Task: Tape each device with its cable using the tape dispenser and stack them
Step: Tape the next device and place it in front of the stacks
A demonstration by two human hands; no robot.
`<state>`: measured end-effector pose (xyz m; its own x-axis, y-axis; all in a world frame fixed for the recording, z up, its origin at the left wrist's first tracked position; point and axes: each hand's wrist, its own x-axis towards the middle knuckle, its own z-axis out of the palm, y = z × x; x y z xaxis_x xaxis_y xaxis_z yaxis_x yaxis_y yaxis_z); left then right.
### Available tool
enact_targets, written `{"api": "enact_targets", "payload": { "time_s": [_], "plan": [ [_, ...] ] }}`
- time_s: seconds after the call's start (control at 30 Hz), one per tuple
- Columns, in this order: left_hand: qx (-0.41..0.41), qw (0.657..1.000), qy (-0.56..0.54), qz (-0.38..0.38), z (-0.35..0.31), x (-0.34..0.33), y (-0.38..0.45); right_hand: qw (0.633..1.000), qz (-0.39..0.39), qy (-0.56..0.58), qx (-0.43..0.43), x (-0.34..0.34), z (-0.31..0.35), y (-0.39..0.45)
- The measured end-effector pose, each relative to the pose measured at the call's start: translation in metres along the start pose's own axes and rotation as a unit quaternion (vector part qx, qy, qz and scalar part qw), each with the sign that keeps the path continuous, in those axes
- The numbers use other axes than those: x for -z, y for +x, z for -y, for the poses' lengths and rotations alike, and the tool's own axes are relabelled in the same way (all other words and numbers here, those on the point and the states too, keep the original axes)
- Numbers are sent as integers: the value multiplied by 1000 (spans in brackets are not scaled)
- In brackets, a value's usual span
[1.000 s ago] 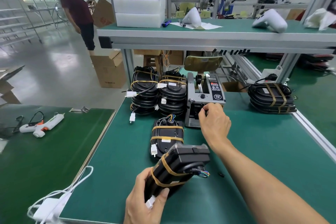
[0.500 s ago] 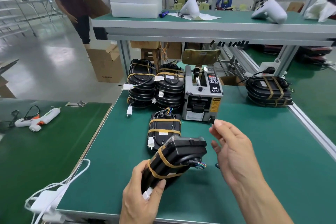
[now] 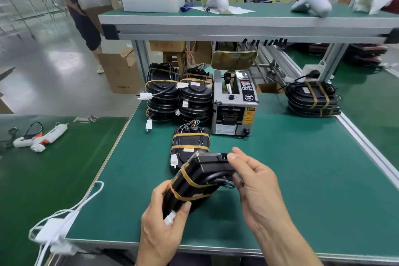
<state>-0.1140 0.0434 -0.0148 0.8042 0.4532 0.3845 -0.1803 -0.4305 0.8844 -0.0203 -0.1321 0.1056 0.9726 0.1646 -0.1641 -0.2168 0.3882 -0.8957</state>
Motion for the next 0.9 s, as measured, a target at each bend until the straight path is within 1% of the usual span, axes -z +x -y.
{"api": "enact_targets", "payload": {
  "time_s": [0.13, 0.47, 0.63, 0.9],
  "plan": [
    [-4, 1000, 10, 2, 0, 0, 0, 1000, 2, -13, -10, 0, -5, 6],
    [-3, 1000, 20, 3, -3, 0, -1, 997, 13, -52, -57, 4, 8, 11],
    [-11, 1000, 19, 3, -7, -1, 0, 996, 14, -82, -42, 2, 8, 10],
    [-12, 1000, 18, 0, -7, -1, 0, 996, 9, -87, -18, 3, 2, 16]
  ]
}}
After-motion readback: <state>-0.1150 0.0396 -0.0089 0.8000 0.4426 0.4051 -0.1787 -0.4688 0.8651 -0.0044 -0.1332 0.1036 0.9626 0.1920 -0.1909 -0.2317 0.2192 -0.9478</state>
